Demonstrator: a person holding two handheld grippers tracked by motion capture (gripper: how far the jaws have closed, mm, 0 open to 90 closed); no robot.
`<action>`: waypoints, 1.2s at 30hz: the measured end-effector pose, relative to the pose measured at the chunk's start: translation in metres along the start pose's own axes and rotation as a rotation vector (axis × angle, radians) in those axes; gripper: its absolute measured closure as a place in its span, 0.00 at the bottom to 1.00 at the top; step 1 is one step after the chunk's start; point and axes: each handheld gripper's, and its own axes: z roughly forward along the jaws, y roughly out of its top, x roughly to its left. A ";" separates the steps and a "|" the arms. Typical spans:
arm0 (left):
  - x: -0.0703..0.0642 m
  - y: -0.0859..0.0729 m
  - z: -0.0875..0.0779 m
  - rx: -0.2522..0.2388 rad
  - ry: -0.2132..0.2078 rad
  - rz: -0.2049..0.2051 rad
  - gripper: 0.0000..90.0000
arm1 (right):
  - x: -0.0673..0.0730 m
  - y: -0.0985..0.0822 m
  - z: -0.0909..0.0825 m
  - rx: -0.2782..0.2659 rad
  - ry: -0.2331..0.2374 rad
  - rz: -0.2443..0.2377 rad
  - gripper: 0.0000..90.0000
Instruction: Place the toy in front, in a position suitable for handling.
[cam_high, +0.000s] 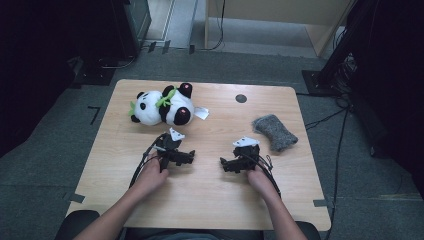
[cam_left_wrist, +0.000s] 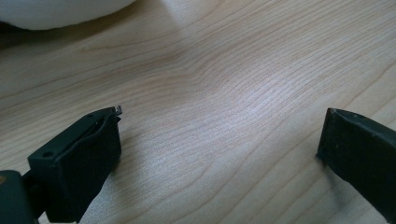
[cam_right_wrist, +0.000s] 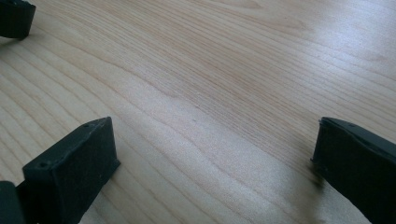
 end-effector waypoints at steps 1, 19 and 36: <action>0.000 0.000 0.000 0.000 0.000 0.000 0.00 | 0.000 0.000 0.000 0.000 0.000 0.000 0.00; 0.005 0.000 0.000 0.000 -0.035 0.038 0.00 | 0.000 0.000 0.000 0.000 -0.001 0.000 0.00; 0.008 -0.004 -0.003 -0.002 -0.092 0.095 0.00 | 0.001 0.004 0.001 0.015 -0.032 0.037 0.00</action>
